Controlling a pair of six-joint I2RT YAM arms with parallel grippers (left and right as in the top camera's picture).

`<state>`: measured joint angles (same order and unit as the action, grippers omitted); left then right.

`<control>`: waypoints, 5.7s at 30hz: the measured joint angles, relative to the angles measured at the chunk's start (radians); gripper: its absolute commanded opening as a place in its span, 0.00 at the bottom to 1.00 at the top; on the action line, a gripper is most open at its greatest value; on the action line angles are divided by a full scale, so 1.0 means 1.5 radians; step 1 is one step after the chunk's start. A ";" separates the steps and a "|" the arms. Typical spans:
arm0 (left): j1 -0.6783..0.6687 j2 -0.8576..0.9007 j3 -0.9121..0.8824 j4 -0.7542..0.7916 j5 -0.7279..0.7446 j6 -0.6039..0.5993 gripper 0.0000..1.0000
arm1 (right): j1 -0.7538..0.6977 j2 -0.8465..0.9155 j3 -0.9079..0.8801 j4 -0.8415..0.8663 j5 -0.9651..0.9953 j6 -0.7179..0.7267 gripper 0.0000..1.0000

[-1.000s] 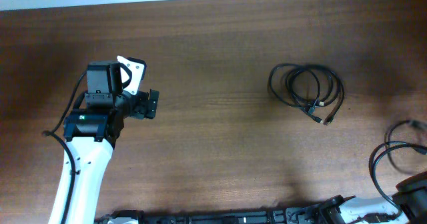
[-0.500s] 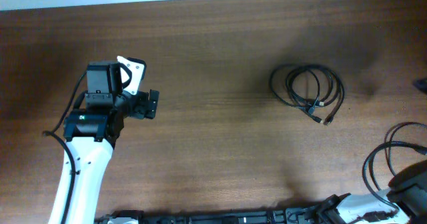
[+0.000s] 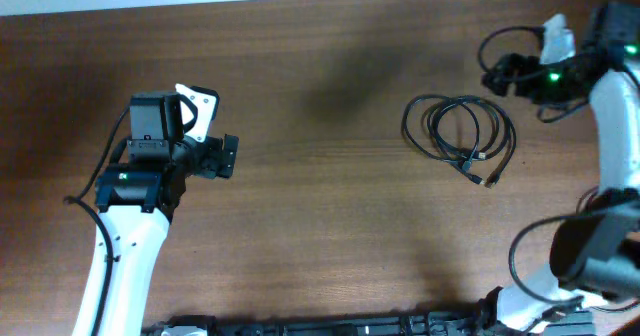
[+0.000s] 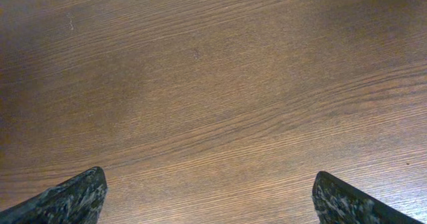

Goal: Untangle cables

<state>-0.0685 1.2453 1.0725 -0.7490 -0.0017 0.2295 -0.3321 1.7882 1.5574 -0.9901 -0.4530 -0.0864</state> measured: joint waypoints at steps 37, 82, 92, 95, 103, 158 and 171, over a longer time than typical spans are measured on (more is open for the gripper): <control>0.000 0.000 0.000 0.000 0.002 0.000 0.99 | 0.263 0.185 -0.005 -0.134 0.137 -0.219 0.79; 0.000 0.000 0.000 0.000 0.002 0.000 0.99 | 0.429 0.193 0.873 -0.246 0.122 -0.001 0.04; 0.000 0.000 0.000 0.000 0.002 0.000 0.99 | 0.429 0.193 0.878 -0.009 0.066 0.095 0.04; 0.000 0.000 0.000 -0.001 0.002 0.000 0.99 | 0.429 0.193 0.879 -0.067 0.080 0.101 0.04; 0.000 0.000 0.000 0.000 0.002 0.000 0.99 | 0.429 0.207 0.868 -0.142 0.166 0.089 0.04; -0.101 0.310 -0.002 0.706 0.602 0.035 0.00 | 0.435 0.199 0.868 0.087 -0.463 0.199 0.04; 0.017 0.310 0.001 0.368 0.453 -0.077 0.00 | 0.342 0.198 0.868 -0.034 -0.261 0.201 0.04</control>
<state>-0.0425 1.7107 1.0744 -0.1974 0.6781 0.1143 0.1814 2.0857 2.8597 -1.0412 -0.8440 0.2146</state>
